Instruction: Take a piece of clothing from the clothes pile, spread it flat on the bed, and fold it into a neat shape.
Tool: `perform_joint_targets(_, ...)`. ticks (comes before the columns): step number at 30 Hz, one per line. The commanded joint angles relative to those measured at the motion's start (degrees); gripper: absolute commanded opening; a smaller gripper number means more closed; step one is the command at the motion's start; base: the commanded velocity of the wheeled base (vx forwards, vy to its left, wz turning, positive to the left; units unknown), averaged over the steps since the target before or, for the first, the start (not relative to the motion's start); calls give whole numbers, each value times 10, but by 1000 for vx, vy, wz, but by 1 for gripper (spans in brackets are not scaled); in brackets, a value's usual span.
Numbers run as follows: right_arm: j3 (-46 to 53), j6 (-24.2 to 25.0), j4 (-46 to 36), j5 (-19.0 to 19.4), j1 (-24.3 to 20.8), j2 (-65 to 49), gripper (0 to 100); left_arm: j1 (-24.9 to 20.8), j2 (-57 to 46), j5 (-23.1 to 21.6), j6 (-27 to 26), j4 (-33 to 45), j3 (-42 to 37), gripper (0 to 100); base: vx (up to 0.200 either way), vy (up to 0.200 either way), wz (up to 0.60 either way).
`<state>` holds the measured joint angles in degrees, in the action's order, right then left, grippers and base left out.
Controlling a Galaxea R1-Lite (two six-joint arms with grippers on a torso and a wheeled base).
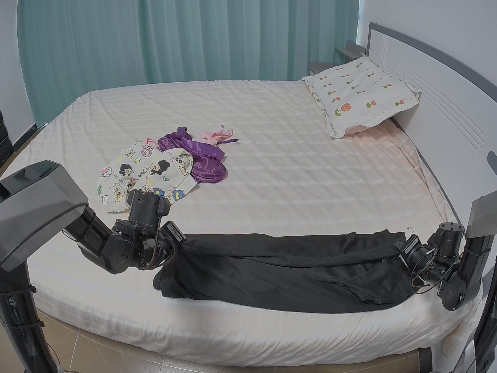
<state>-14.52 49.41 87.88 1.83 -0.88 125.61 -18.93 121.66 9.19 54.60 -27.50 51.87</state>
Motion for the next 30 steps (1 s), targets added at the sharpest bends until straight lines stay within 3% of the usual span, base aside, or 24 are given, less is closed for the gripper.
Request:
perform_joint_targets(1,-3,1,2,0,0,-2,0,6,-20,2,2,-1,-2,0,0,0,0)
perform_joint_targets(7,-6,2,17,-5,1,-8,0,19,-21,6,4,-4,6,0,0,0,0)
perform_joint_targets(16,-60,3,17,-2,18,-15,0,32,-27,2,56,-15,34,0,0,0,0)
perform_joint_targets(21,-117,4,17,-3,30,-18,0,44,-21,4,73,-84,28,0,0,0,0)
perform_joint_targets(30,-81,5,17,3,29,7,0,54,-20,3,82,-168,-19,0,0,0,0)
